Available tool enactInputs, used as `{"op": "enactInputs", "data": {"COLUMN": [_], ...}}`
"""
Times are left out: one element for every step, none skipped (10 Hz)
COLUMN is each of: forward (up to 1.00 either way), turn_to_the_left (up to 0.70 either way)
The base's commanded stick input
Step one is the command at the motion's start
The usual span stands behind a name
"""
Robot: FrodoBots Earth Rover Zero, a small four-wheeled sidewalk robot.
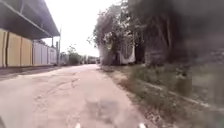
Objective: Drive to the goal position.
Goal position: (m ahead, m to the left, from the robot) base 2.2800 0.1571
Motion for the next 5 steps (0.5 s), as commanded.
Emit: {"op": "enactInputs", "data": {"forward": [0.85,0.85,0.85,0.85,0.85], "turn_to_the_left": [0.00,0.15,0.31,0.01,0.00]}}
